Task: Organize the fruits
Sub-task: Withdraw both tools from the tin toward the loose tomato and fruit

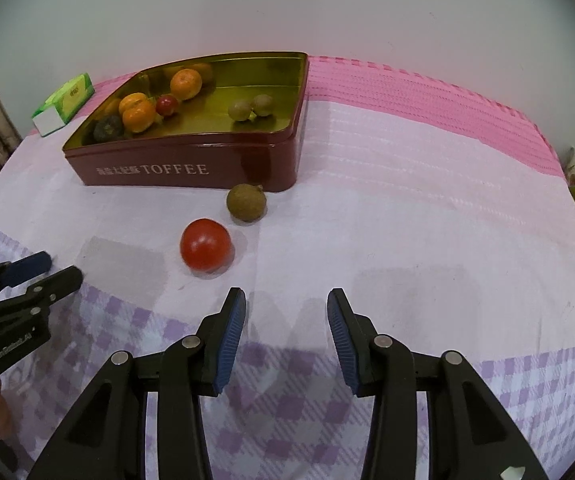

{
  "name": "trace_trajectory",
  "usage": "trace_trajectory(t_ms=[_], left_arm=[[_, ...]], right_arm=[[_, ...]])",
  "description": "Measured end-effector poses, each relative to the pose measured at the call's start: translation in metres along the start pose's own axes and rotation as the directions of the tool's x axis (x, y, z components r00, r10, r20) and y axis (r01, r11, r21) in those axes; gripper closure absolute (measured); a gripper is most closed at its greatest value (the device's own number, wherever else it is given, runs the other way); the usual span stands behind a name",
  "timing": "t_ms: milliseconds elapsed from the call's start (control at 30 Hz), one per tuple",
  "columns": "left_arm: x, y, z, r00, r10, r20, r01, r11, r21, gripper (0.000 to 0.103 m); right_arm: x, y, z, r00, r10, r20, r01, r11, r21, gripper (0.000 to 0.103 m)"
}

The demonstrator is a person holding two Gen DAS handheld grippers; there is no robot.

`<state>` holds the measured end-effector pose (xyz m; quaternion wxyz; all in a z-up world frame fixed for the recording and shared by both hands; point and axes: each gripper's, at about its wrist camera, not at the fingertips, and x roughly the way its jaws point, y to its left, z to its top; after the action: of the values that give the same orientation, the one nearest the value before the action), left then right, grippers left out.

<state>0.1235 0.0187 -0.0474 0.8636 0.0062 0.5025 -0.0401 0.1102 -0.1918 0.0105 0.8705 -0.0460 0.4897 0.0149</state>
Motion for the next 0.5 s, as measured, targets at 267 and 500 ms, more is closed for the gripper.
trace_trajectory(t_ms=[267, 500], left_arm=[[0.001, 0.002, 0.001, 1.000, -0.001, 0.009, 0.001, 1.000, -0.004, 0.048], [0.002, 0.003, 0.001, 1.000, 0.001, 0.019, -0.001, 1.000, -0.007, 0.045]], right_arm=[[0.015, 0.005, 0.011, 1.000, -0.002, 0.002, 0.002, 1.000, -0.024, 0.061], [0.024, 0.015, 0.025, 1.000, 0.014, 0.017, -0.013, 0.999, -0.048, 0.061]])
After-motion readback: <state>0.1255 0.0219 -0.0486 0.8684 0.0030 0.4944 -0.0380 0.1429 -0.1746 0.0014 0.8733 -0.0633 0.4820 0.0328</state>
